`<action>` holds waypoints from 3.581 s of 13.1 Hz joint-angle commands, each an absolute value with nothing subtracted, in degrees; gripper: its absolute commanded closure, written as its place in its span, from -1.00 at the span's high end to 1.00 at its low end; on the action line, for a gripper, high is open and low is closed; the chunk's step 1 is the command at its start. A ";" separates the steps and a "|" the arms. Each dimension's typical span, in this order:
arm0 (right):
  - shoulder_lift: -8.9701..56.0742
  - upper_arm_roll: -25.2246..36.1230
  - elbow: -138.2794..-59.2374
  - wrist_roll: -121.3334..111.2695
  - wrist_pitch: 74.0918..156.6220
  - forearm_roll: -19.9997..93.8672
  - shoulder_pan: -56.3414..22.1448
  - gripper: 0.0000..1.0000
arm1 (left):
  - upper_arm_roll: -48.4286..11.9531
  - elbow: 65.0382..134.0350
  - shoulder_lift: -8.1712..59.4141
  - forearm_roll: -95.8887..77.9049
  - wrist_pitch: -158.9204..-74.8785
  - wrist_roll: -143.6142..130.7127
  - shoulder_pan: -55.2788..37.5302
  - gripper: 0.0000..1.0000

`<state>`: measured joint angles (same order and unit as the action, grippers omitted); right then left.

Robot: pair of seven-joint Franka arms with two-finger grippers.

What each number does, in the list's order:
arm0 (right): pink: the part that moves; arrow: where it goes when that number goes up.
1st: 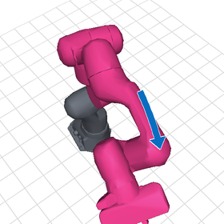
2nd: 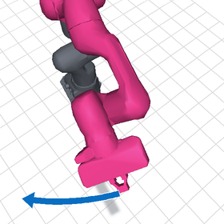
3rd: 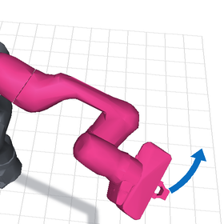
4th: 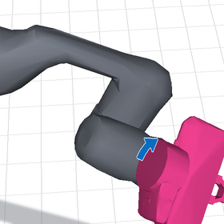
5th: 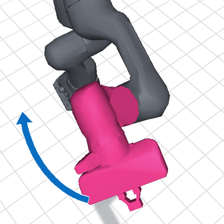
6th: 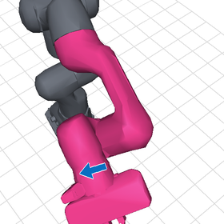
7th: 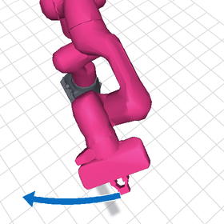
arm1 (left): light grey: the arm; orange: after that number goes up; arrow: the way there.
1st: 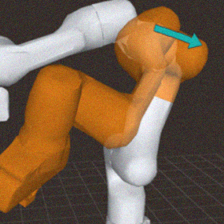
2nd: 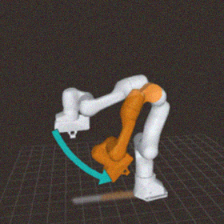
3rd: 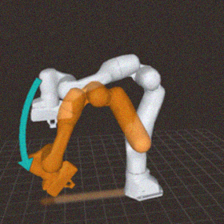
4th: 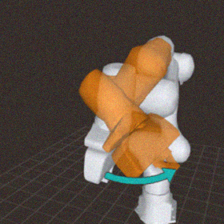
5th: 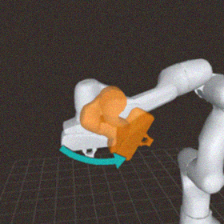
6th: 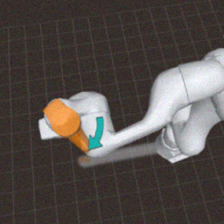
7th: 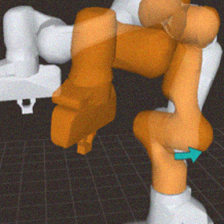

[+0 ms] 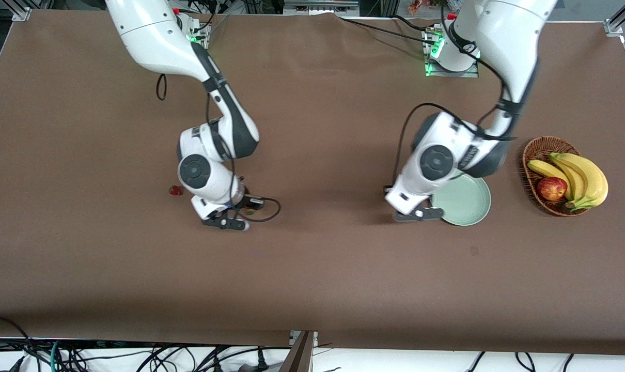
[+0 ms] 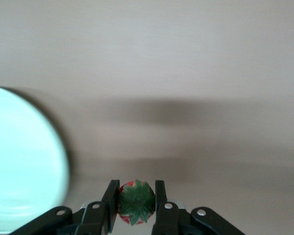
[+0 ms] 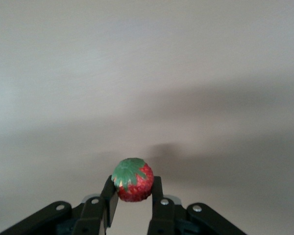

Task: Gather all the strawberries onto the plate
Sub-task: 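Drop the strawberry on the plate with the left gripper while the right gripper grasps another, then set the second strawberry down with the right gripper while the left gripper returns, then grasp the second strawberry with the left gripper while the right gripper reaches the third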

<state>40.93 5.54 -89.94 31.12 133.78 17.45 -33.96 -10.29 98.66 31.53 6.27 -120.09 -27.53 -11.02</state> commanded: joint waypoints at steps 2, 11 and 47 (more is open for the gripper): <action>48.05 4.75 -81.15 51.98 144.28 19.16 -42.51 -0.71 | -10.99 100.02 32.17 10.19 -116.11 -13.49 -3.54 -0.69; 62.74 4.66 -63.03 65.04 156.60 18.90 -52.46 -0.69 | -11.69 99.67 32.53 11.17 -116.81 -0.44 1.67 0.95; 45.18 28.65 -90.78 -16.52 106.00 22.57 -31.64 1.00 | -16.61 98.17 36.23 1.76 -133.02 -18.99 -10.21 -0.64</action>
